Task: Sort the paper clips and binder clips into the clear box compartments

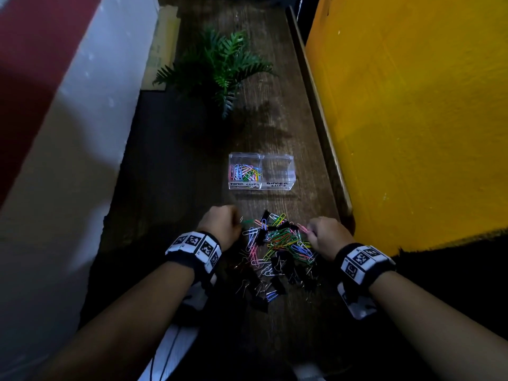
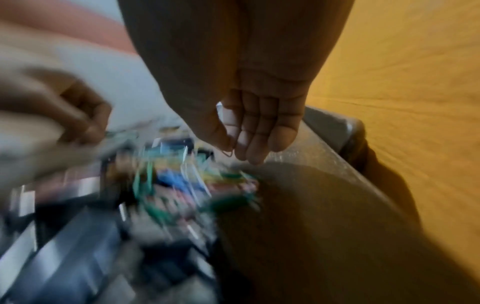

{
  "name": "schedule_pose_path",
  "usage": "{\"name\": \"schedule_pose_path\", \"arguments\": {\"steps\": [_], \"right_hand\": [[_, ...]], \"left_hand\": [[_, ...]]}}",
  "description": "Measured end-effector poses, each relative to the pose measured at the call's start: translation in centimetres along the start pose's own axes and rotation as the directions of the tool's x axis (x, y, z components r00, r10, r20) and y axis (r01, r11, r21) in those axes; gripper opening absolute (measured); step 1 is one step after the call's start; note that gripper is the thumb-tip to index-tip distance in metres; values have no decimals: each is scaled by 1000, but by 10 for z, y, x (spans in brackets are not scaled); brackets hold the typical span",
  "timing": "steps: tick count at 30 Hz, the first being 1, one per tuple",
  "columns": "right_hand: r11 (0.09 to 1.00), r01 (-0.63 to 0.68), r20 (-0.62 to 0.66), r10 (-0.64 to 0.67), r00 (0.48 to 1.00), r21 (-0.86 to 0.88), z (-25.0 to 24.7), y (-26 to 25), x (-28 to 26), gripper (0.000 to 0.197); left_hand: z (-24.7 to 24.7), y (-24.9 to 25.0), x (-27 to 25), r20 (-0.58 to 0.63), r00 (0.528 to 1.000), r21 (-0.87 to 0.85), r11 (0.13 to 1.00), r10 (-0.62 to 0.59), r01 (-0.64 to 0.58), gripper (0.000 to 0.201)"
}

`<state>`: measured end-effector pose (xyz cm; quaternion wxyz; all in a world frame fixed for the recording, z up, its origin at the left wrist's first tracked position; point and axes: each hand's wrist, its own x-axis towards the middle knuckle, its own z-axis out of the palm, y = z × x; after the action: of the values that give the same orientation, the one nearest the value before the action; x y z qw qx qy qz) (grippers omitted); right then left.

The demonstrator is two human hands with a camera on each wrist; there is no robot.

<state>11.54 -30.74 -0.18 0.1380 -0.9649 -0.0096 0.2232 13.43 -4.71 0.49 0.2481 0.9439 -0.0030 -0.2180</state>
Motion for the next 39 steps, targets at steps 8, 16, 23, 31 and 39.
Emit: {"name": "schedule_pose_path", "arguments": {"steps": [8, 16, 23, 31, 39], "right_hand": [[885, 34, -133, 32, 991, 465, -30, -38, 15, 17], [920, -5, -128, 60, 990, 391, -59, -112, 98, 20], [971, -45, -144, 80, 986, 233, -55, -130, 121, 11], [927, 354, -215, -324, 922, 124, -17, -82, -26, 16], [903, 403, -10, -409, 912, -145, 93, -32, -123, 42]], "left_hand": [[-42, 21, 36, -314, 949, -302, 951, -29, -71, 13], [-57, 27, 65, -230, 970, -238, 971, -73, 17, 10], [-24, 1, -1, -241, 970, -245, 969, -23, -38, 15], [30, -9, -58, -21, 987, -76, 984, 159, -160, 14], [32, -12, -54, -100, 977, 12, 982, 191, -190, 14]]}}
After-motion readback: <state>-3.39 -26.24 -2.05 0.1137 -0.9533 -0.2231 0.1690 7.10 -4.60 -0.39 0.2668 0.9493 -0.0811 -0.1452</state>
